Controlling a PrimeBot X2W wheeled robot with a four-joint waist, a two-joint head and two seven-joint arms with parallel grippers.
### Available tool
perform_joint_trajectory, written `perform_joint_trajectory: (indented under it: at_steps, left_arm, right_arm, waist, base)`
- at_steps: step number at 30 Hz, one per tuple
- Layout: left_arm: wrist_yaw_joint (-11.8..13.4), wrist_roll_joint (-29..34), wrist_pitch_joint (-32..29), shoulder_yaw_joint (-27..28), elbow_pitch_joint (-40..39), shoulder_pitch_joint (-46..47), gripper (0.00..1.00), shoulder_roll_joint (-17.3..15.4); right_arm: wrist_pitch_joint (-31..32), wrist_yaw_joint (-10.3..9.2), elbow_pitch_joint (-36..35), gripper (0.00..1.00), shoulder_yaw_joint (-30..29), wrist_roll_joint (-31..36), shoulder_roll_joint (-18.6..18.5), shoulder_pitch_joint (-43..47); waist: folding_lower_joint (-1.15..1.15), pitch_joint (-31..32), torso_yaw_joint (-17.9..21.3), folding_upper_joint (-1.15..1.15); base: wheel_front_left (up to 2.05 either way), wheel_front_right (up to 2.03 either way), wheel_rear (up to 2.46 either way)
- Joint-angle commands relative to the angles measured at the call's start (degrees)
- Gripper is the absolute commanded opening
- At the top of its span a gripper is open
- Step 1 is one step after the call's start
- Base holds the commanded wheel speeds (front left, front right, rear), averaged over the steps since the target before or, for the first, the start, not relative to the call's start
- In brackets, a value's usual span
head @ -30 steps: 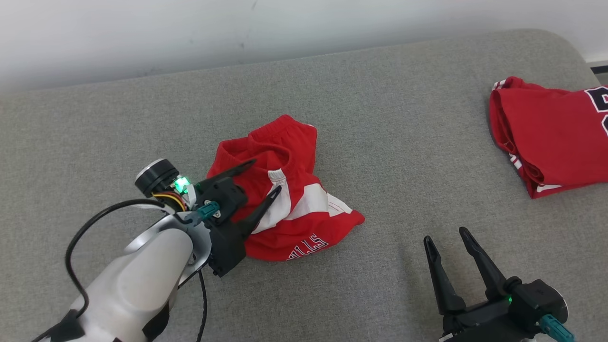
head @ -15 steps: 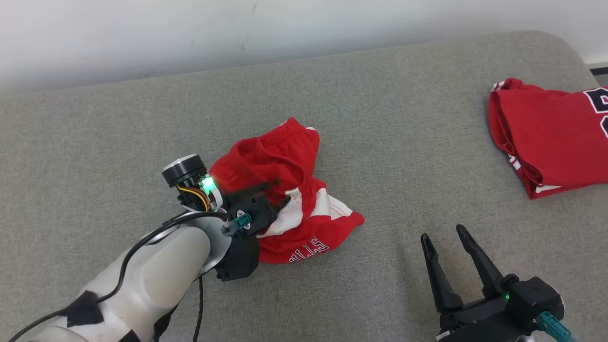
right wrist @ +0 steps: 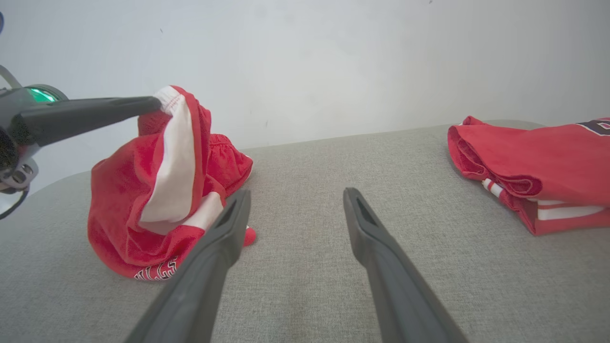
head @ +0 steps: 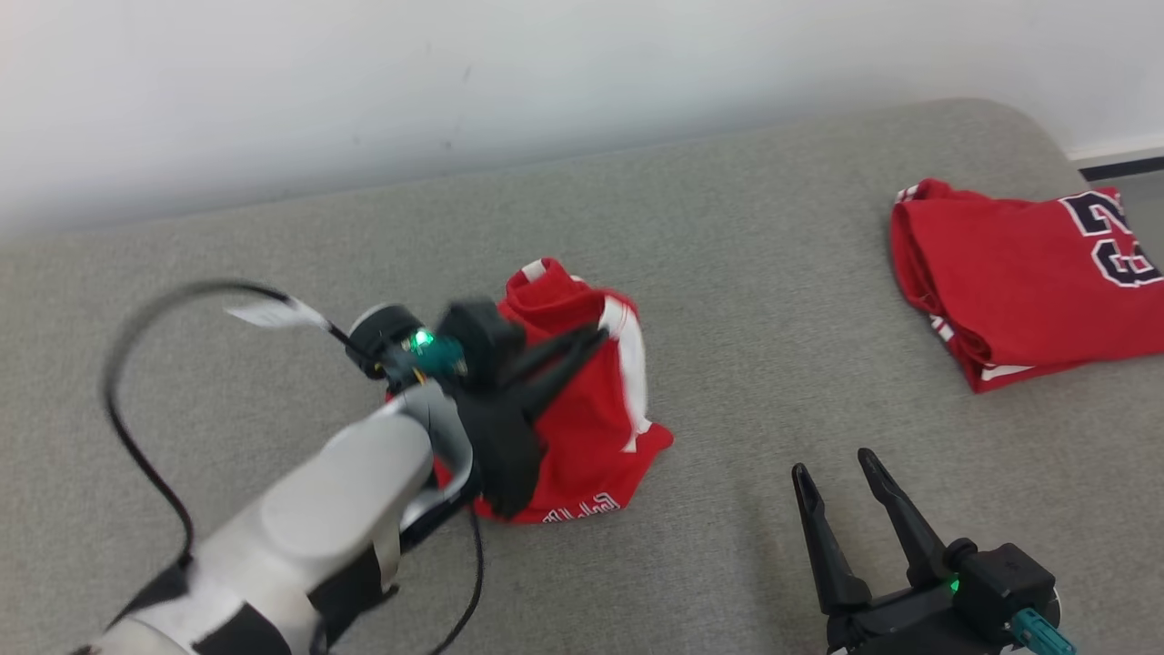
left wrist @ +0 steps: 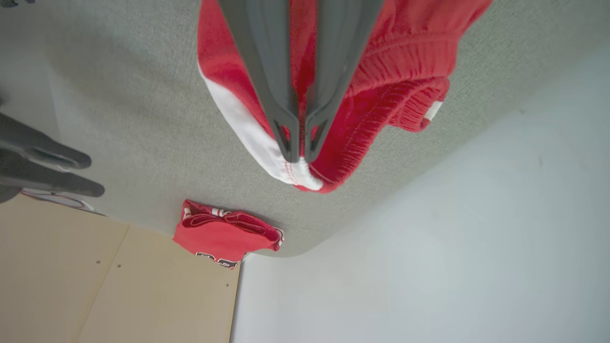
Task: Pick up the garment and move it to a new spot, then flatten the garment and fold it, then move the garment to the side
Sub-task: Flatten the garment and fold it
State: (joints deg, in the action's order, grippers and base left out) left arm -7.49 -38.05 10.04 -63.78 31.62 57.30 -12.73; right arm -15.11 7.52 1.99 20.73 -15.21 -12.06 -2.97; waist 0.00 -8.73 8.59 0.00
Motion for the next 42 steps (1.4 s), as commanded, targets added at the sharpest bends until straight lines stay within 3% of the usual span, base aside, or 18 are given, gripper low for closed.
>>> perform_joint_trajectory:
  at_steps: [1,4,9,16,19,23,35,42]
  left_arm:
    - [-0.04,-1.86,-0.36,0.42,-0.65,0.87,0.0,-0.44]
    - [-0.04,-11.81,-3.62,2.61,-4.73,3.83,0.0,-1.33]
    - [-0.04,-20.54,-6.46,6.74,-8.52,8.03,0.0,-1.4]
    - [-0.04,-24.71,-7.61,10.91,-8.7,16.16,0.0,1.83]
    - [-0.04,-25.4,-6.79,10.43,-9.66,19.76,0.0,3.66]
    - [-0.04,-26.48,-6.09,8.38,-10.28,19.49,0.0,3.65]
    - [-0.05,-31.93,-3.09,-1.58,-19.62,-2.43,0.0,-10.43]
    - [1.93,-31.72,2.95,-2.27,-25.17,-14.5,0.0,-17.57]
  right_arm:
    - [0.01,-0.07,0.09,1.0,0.05,-0.31,0.17,0.51]
    - [0.0,-0.07,0.28,1.0,0.3,-0.45,0.92,0.5]
    - [0.01,-0.07,0.51,1.0,0.04,-0.66,1.8,1.01]
    - [0.01,-0.07,0.92,1.0,0.53,-0.84,2.67,0.43]
    - [0.01,-0.07,0.84,1.0,0.4,-0.88,3.06,-0.08]
    - [0.01,-0.07,0.77,1.0,-0.21,-0.89,3.58,-0.39]
    - [0.01,-0.07,0.3,1.0,-1.86,-0.24,3.25,1.72]
    - [0.01,-0.07,0.16,1.0,-2.49,-0.28,1.73,2.51]
  waist:
    - [0.0,1.13,0.97,0.0]
    - [0.0,2.11,2.09,0.0]
    - [0.0,2.83,3.18,0.0]
    - [0.0,3.39,4.75,0.0]
    - [0.0,3.05,5.34,0.0]
    - [0.0,2.61,5.7,0.0]
    - [0.0,1.85,2.93,0.0]
    - [0.0,2.97,-1.05,0.0]
  base:
    - [0.0,0.0,0.0]
    - [0.0,0.0,0.0]
    - [0.0,0.0,0.0]
    - [0.0,0.0,0.0]
    - [0.0,0.0,0.0]
    - [0.0,0.0,0.0]
    - [0.0,0.0,0.0]
    - [0.0,0.0,0.0]
